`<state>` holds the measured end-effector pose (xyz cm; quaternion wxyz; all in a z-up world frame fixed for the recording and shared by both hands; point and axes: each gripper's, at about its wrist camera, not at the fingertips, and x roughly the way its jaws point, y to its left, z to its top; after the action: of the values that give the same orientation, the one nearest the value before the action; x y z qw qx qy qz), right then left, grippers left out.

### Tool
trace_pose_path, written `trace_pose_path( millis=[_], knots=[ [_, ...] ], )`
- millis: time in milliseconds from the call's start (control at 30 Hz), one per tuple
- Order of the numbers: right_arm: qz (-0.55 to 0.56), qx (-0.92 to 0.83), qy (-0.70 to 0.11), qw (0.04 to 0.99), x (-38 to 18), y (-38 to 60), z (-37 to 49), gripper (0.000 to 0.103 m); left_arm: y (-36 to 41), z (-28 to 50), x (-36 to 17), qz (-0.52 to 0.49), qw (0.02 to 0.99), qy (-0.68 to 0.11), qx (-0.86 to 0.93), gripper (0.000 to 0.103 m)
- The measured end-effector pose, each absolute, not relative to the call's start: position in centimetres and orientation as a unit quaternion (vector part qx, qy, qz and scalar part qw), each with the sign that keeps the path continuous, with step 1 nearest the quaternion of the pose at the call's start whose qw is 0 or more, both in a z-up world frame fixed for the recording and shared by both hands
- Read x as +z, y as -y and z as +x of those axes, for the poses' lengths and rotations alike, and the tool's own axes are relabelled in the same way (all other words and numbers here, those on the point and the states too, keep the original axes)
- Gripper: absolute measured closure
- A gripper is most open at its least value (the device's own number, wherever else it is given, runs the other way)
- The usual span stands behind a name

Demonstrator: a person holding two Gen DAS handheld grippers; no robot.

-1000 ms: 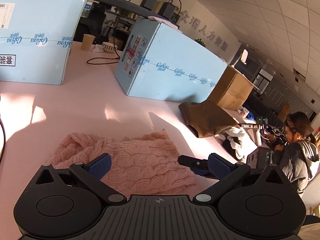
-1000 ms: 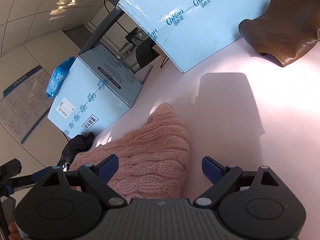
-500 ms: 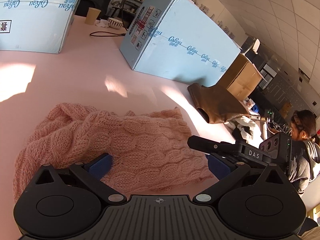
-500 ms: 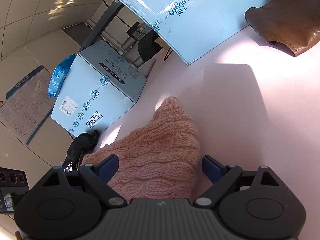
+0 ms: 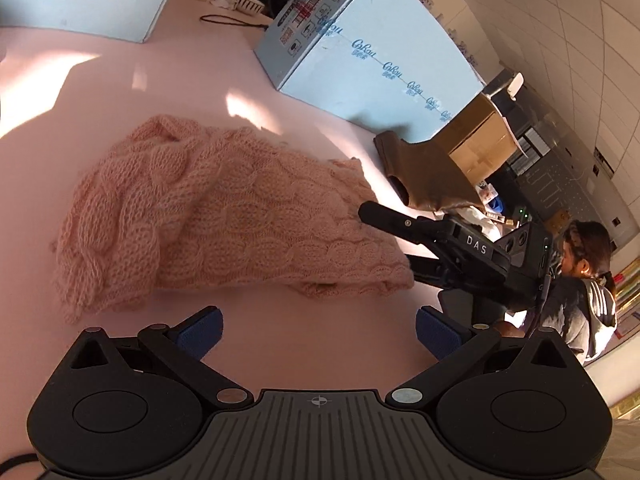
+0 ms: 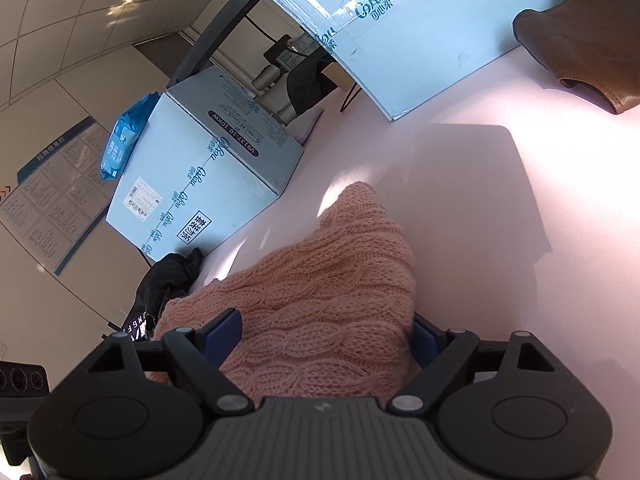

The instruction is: Fold clothes

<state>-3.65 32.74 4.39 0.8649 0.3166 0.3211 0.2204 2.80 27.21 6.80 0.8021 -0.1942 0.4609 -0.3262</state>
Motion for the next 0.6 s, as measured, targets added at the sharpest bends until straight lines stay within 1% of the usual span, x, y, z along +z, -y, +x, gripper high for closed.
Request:
trace_pose_path(
  millis=[67, 133, 233, 400, 600],
  knots=[
    [0.315, 0.221, -0.320, 0.866, 4.4, -32.8, -3.7, 0.015, -27.9, 2.8, 6.1, -0.203, 0.810, -0.460, -0.302, 0.000],
    [0.314, 0.221, -0.320, 0.866, 4.4, -32.8, -3.7, 0.015, -28.8, 3.1, 5.6, -0.237, 0.808, -0.453, -0.291, 0.000],
    [0.315, 0.222, -0.319, 0.866, 4.4, -32.7, -3.7, 0.015, -29.2, 4.1, 5.0, -0.263, 0.814, -0.439, -0.274, 0.000],
    [0.317, 0.220, -0.316, 0.867, 4.3, -33.0, -3.9, 0.015, -30.1, 6.5, 3.6, -0.339, 0.805, -0.411, -0.262, 0.000],
    [0.322, 0.220, -0.317, 0.864, 4.4, -33.0, -3.7, 0.015, -28.8, 8.7, 3.7, -0.324, 0.812, -0.411, -0.257, 0.000]
  ],
)
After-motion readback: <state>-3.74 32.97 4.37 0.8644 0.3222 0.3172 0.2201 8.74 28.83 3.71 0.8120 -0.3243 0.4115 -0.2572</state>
